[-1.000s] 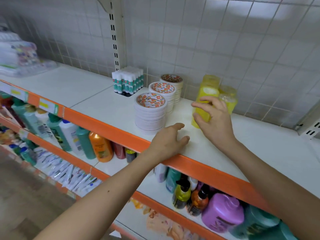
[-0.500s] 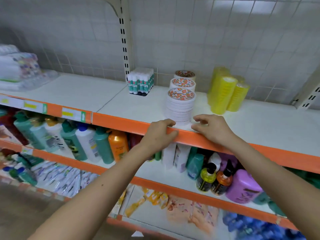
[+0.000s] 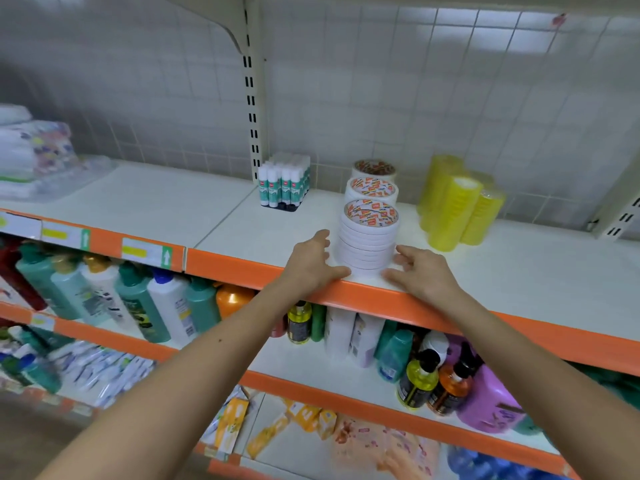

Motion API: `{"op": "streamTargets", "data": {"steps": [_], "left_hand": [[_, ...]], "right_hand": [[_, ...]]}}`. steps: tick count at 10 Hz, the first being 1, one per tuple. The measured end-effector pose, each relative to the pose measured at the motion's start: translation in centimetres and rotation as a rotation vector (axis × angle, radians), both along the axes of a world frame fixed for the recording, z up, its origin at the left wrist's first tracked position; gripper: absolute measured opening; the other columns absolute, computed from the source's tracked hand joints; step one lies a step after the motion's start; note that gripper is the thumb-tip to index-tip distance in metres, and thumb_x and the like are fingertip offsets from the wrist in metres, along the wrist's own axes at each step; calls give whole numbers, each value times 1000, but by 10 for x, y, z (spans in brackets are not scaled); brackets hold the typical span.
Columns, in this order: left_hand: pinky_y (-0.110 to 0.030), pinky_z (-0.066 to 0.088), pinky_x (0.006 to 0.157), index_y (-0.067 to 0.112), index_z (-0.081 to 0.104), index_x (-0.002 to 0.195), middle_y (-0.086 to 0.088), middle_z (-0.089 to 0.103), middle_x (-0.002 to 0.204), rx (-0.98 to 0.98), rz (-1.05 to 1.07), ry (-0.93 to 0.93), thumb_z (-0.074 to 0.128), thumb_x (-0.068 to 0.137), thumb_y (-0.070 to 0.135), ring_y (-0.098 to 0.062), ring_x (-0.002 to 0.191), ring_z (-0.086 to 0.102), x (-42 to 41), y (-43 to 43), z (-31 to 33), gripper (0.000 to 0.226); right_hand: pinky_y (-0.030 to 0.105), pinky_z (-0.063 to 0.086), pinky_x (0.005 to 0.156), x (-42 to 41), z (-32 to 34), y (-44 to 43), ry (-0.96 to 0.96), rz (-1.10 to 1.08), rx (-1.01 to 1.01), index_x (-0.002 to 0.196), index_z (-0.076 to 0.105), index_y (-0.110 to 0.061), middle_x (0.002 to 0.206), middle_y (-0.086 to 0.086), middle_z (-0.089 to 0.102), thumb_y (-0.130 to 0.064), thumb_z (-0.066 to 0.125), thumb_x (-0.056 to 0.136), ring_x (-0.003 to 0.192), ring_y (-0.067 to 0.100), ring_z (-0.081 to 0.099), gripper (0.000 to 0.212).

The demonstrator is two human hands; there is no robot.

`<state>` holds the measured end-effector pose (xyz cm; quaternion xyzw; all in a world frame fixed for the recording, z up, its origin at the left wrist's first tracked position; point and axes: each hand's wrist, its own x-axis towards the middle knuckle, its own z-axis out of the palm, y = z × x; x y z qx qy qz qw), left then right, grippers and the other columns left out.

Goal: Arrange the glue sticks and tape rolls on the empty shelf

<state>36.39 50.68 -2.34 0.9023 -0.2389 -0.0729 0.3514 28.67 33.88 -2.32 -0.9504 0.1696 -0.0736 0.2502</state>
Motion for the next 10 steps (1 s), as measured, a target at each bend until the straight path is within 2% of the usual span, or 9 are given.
{"op": "streamTargets", "data": {"steps": [1,2,3,4,7,9,10], "left_hand": [[-26,37,98,8,27,142,-8,45,141,33,-27,2,75,74,29,-21,121,51,4,-7,-3,85],[-26,39,94,8,36,136,-9,50,136,48,-38,-33,75,73,31,-23,117,52,8,-12,-4,77],[-26,39,91,8,41,132,-9,54,132,48,-39,-63,75,74,31,-23,115,54,10,-14,-7,71],[-25,40,88,8,46,129,-9,57,129,56,-44,-93,75,74,32,-23,113,55,13,-15,-8,67],[-24,40,87,8,53,122,-8,60,124,53,-68,-110,74,74,30,-21,110,57,18,-14,-10,57],[-24,41,90,9,50,127,-7,58,127,66,-82,-88,74,74,32,-20,112,56,19,-15,-11,62],[-28,40,94,8,45,131,-9,55,131,91,-68,-75,70,78,35,-22,115,55,20,-13,-7,65]], "right_hand": [[29,38,99,3,-3,-1,-7,1,49,129,49,-12,129,7,57,-29,65,81,118,22,52,53],[26,39,95,6,-6,0,-42,0,53,124,55,-17,125,4,61,-29,66,81,114,19,55,47],[20,39,84,8,-9,1,-79,-12,27,120,59,-17,120,3,64,-29,65,80,110,17,58,42],[21,40,83,10,-12,1,-91,-27,2,120,60,-17,120,3,64,-30,65,81,110,17,58,42],[24,42,87,12,-15,1,-82,-30,-5,118,61,-18,120,2,64,-32,64,81,113,18,57,40],[24,41,91,10,-13,-1,-28,12,6,123,57,-17,125,3,61,-32,62,83,115,18,55,43],[30,40,99,8,-8,-1,14,12,42,126,53,-12,128,8,58,-30,63,83,118,22,53,47]]}}
